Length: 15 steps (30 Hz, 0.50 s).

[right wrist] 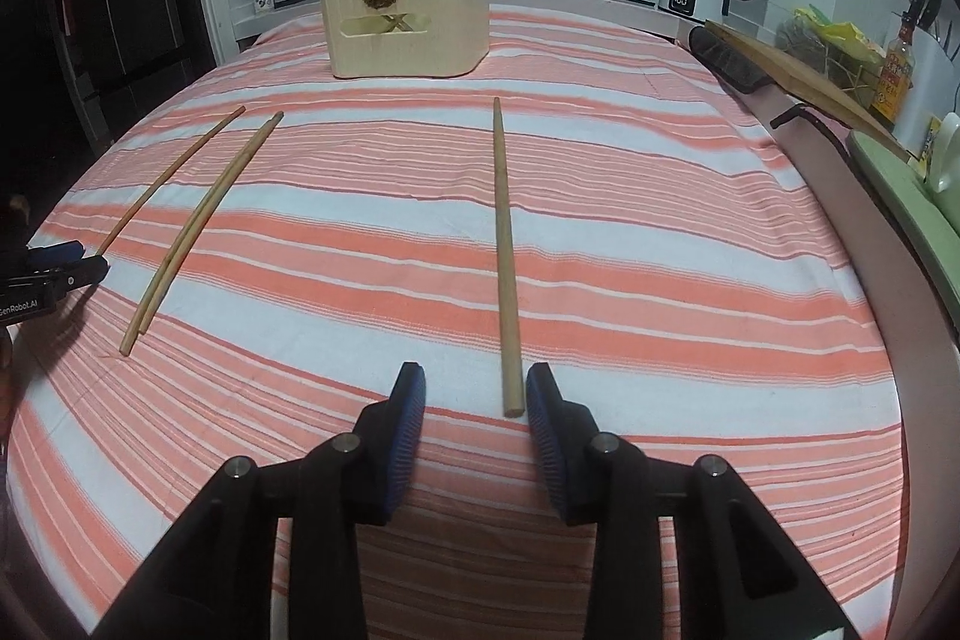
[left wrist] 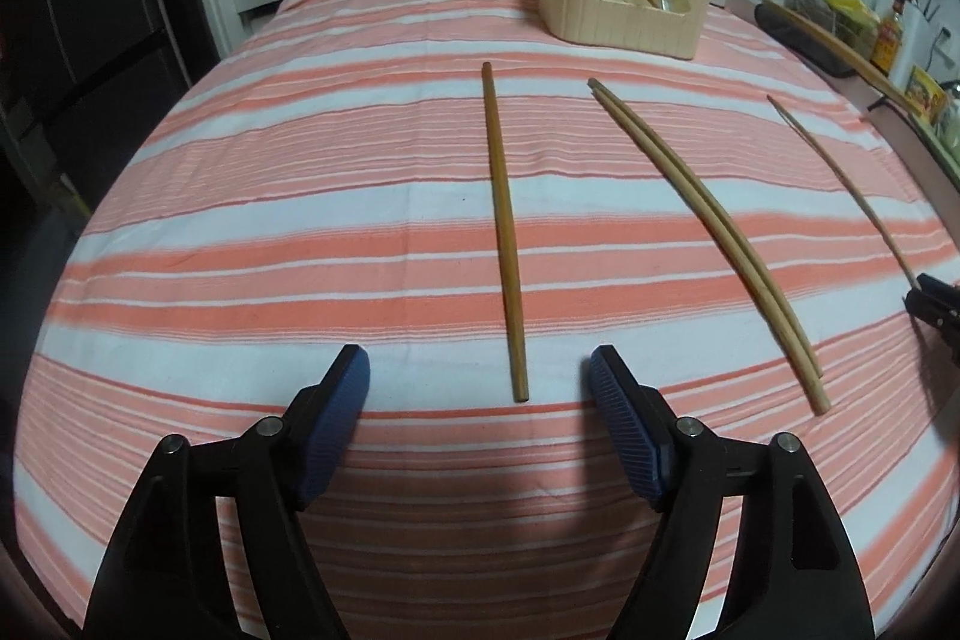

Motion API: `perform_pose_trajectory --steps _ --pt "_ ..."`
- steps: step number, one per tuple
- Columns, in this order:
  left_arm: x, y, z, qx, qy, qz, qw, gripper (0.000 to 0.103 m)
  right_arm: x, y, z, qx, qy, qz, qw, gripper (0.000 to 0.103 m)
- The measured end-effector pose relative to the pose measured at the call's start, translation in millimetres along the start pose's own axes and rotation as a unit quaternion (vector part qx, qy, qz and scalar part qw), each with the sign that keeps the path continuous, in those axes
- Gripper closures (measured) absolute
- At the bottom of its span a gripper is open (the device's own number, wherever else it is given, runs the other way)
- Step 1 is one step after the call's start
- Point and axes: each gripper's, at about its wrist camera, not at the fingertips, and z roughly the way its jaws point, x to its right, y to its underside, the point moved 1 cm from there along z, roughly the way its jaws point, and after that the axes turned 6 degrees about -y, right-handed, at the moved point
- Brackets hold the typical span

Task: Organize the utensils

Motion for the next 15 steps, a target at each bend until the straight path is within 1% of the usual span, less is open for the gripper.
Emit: perform_pose_trajectory --steps 1,3,5,8,15 --pt "-1.2 0.4 0.5 -0.002 -0.005 -0.002 1.0000 0.018 0.6 0.5 -0.4 0.000 -0.002 0.000 1.000 0.067" --pt "-5.7 0.2 4.1 -0.013 -0.009 -0.012 0.9998 0.006 0.7 0.8 -0.7 0.001 -0.004 -0.002 1.000 0.067" --pt "-10.4 -0.2 8.4 -0.025 -0.009 -0.020 0.9994 0.001 0.6 0.8 -0.7 0.000 -0.003 -0.001 1.000 0.067" --pt "-9.6 1.9 7.3 -0.028 -0.008 -0.011 0.9995 0.001 0.9 0.8 -0.7 0.001 -0.003 -0.001 1.000 0.067" --pt "-10.3 4.4 5.1 -0.031 -0.002 -0.009 0.9995 0.001 -1.5 0.1 -0.9 0.000 0.008 -0.006 1.000 0.067"
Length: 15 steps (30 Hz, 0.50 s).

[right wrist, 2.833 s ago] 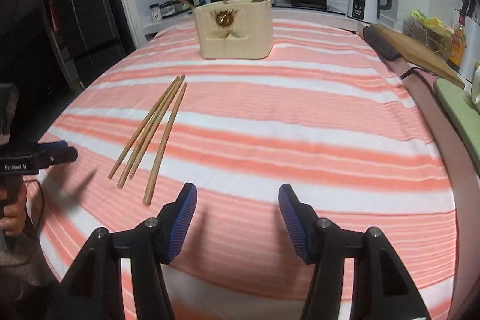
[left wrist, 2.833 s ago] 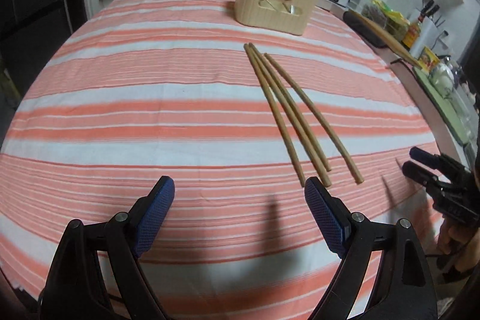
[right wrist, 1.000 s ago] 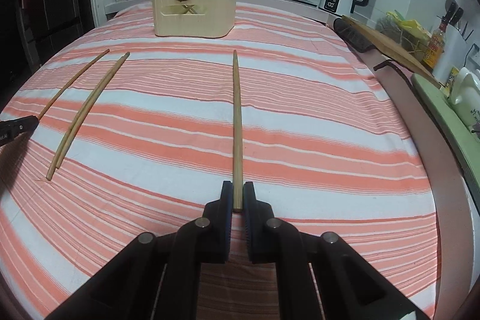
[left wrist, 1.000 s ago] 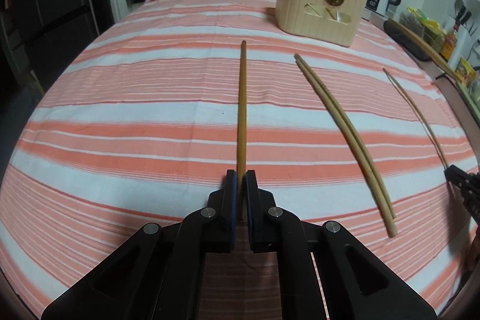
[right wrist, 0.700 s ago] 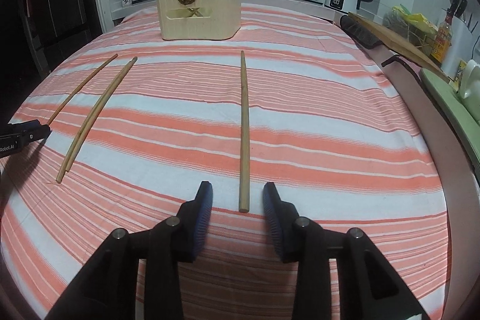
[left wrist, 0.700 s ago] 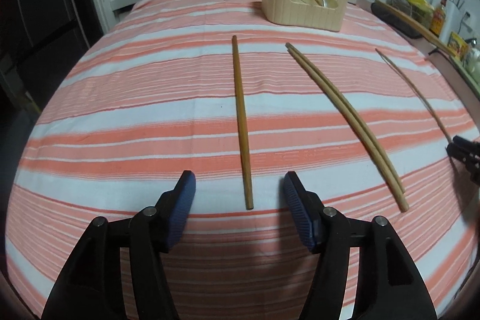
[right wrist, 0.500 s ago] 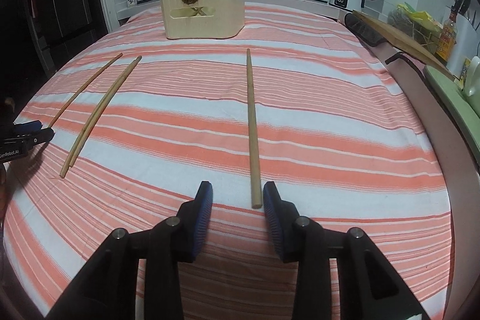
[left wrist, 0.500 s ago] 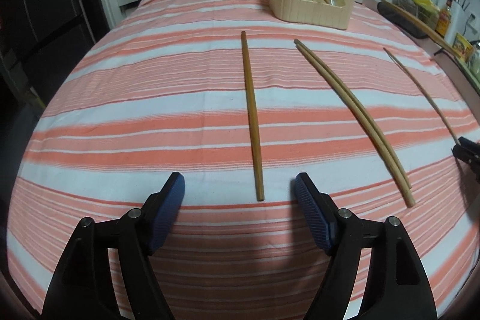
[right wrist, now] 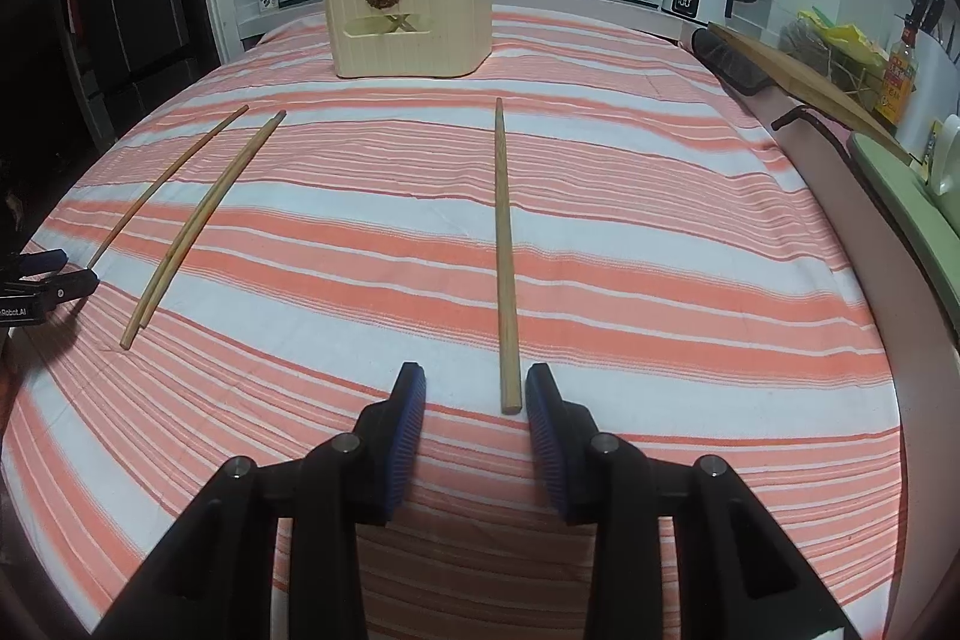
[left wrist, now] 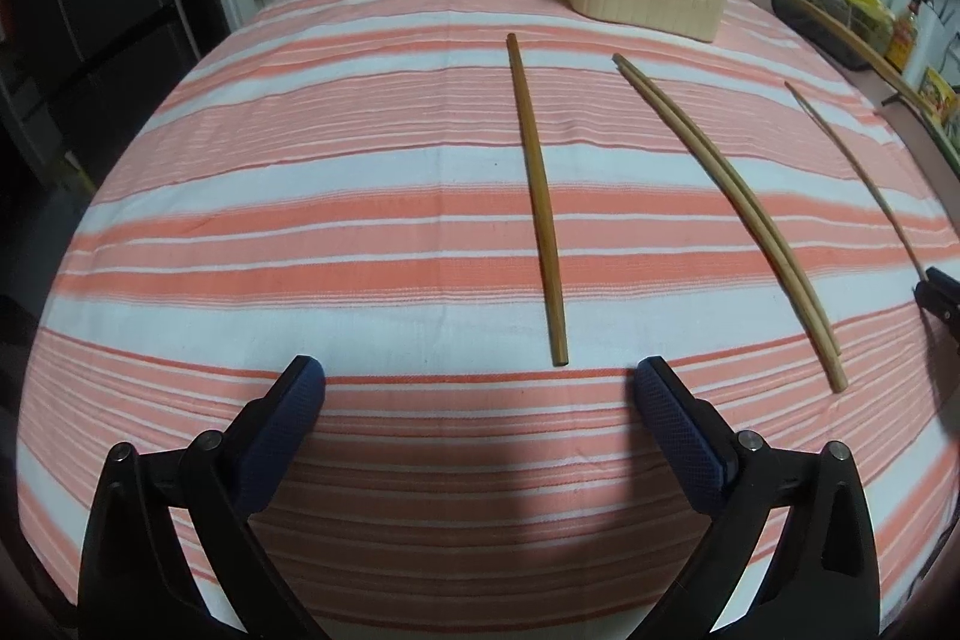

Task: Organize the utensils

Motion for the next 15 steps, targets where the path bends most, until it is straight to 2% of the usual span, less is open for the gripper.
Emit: perform_pose_trajectory --steps 8,10,12,13,15 --pt "1 0 -2 0.008 0.003 0.001 1.0000 0.002 2 -3 1 -0.002 0.001 0.003 1.000 0.068" --pt "5 0 -4 0.018 0.009 0.007 0.9998 0.009 2 -3 1 -0.002 0.001 0.004 1.000 0.067" --pt "11 0 -8 0.029 0.015 0.018 0.9993 0.024 3 -3 1 -0.002 0.001 0.003 1.000 0.067" --pt "14 -1 -9 0.033 0.019 0.023 0.9990 0.028 3 -3 2 -0.002 0.000 0.004 1.000 0.067" --pt "17 0 -12 0.040 0.025 0.028 0.9985 0.047 3 -3 2 -0.002 0.000 0.004 1.000 0.067"
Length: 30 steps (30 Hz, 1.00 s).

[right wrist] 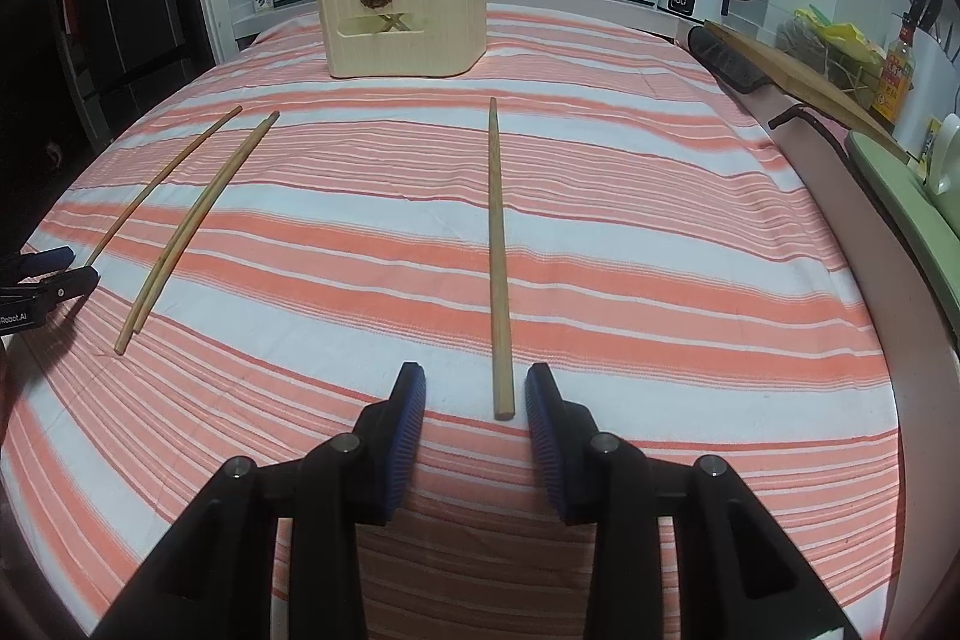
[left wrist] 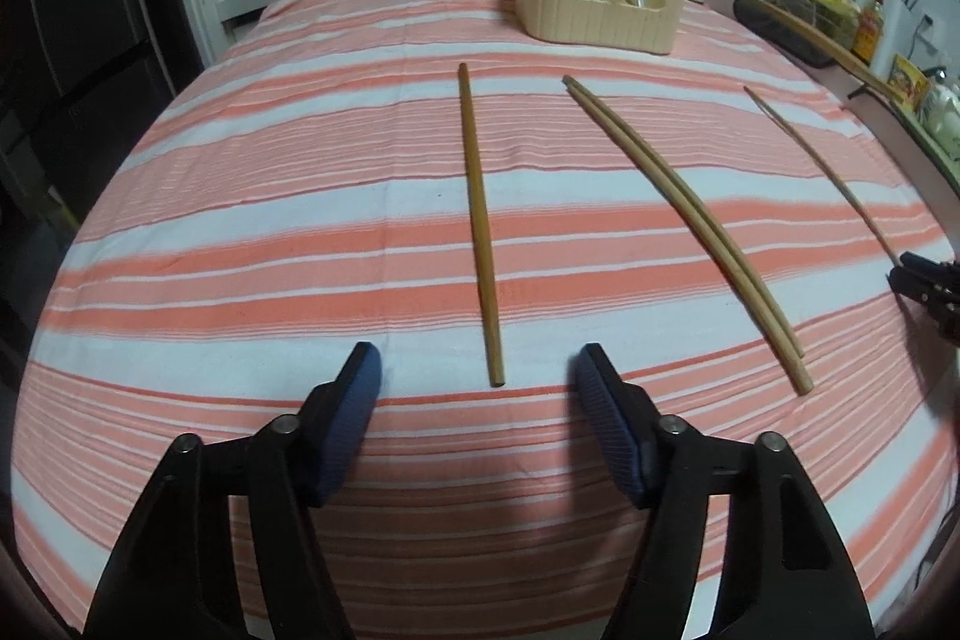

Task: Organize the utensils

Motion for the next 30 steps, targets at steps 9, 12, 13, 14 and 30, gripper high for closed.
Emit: perform_pose_trajectory --steps 9,12,13,14,30 --pt "2 4 -8 0.014 0.020 -0.006 0.9997 0.101 4 1 -1 0.003 0.008 0.008 1.000 0.087" --pt "-4 2 -13 0.026 0.018 -0.024 0.9992 0.101 10 1 -4 0.007 0.000 0.021 1.000 0.096" --pt "-6 1 -17 0.030 0.019 -0.028 0.9990 0.101 11 0 -6 0.012 -0.002 0.022 1.000 0.096" --pt "-8 -2 -22 0.035 0.021 -0.029 0.9987 0.101 10 -1 -11 0.020 0.000 0.019 1.000 0.096" --pt "-36 -56 -138 0.172 0.039 -0.044 0.9833 0.101 -15 -60 -114 0.148 0.004 -0.029 0.989 0.096"
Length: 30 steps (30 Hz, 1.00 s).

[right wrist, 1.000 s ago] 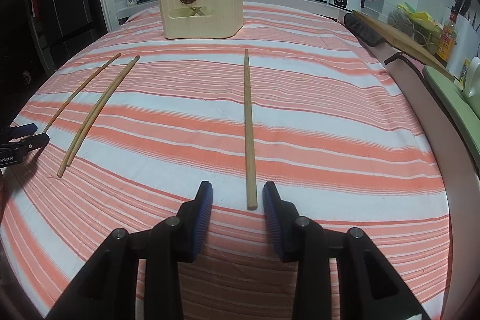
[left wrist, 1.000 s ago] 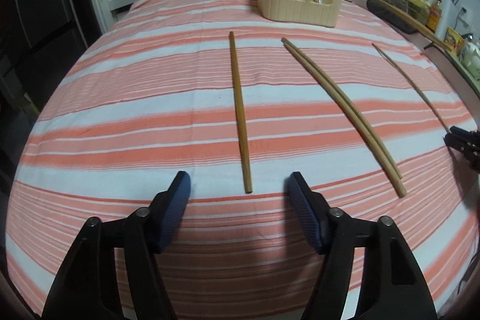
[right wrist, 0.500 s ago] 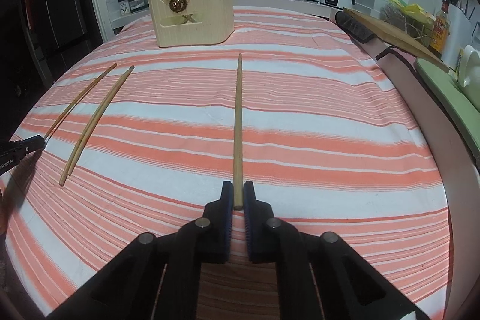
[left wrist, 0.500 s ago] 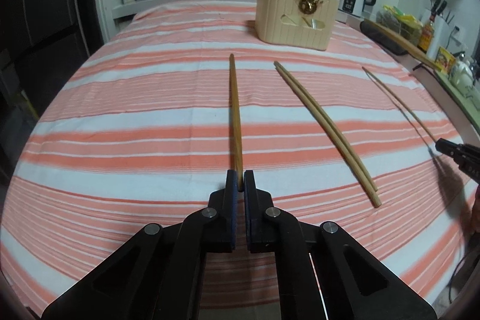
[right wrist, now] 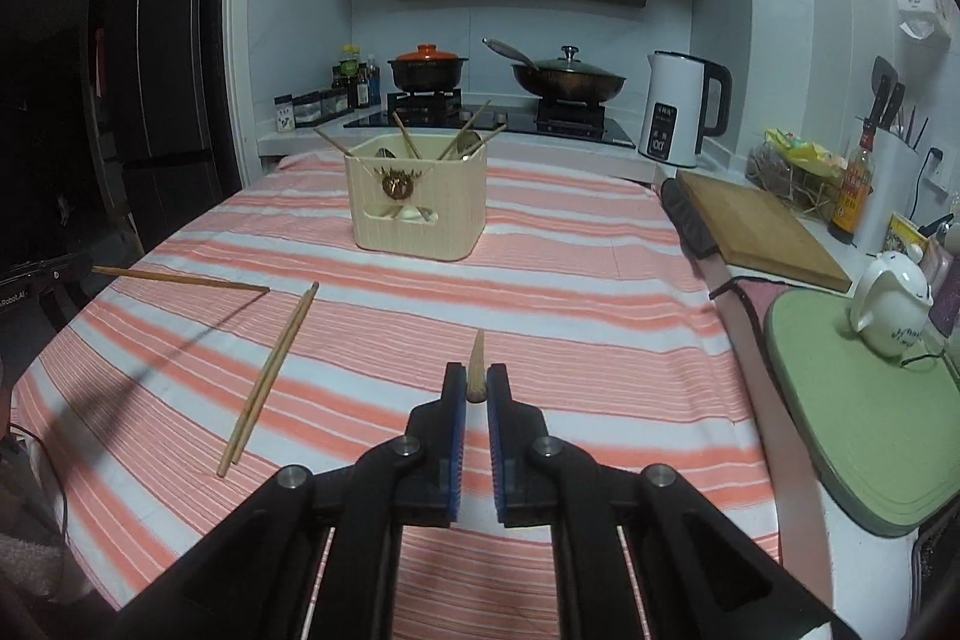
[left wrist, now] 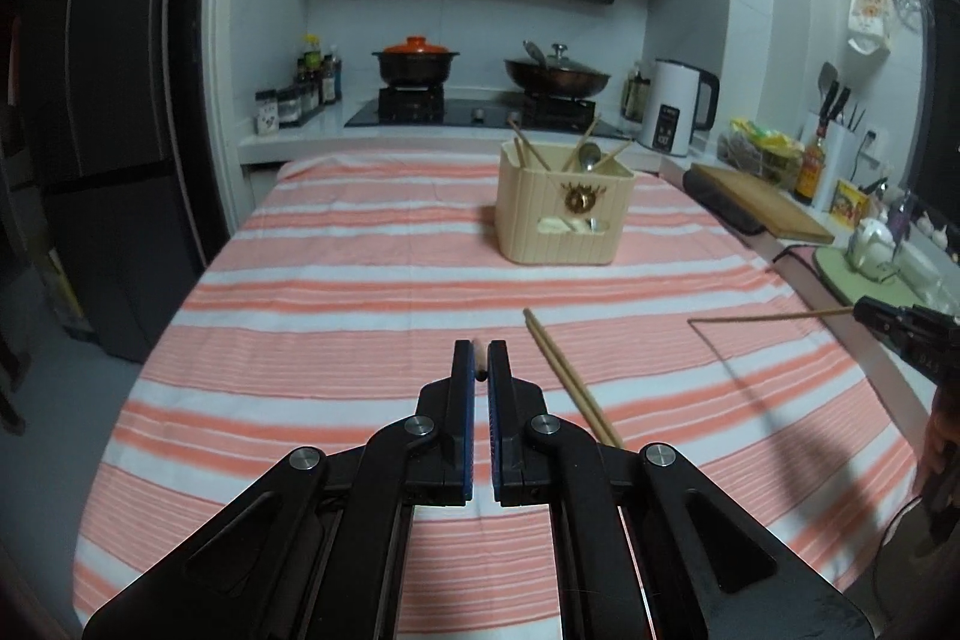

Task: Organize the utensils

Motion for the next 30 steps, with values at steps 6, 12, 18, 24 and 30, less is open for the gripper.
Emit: perform_pose_trajectory --steps 6,12,18,24,30 --pt "-5 -18 -16 0.023 0.012 -0.008 0.9996 0.101 -4 -15 -16 0.022 -0.011 -0.002 1.000 0.096" --pt "-7 -29 -24 0.036 0.023 -0.014 0.9990 0.101 -3 -27 -30 0.041 -0.023 0.008 0.999 0.096" --pt "-3 -39 -32 0.046 0.035 -0.014 0.9982 0.101 -2 -41 -38 0.049 -0.042 0.014 0.998 0.096" --pt "3 -50 -36 0.053 0.045 -0.009 0.9975 0.101 -3 -56 -42 0.054 -0.061 0.015 0.997 0.096" --pt "8 -61 -39 0.061 0.049 -0.002 0.9969 0.101 -2 -69 -48 0.062 -0.079 0.015 0.995 0.096"
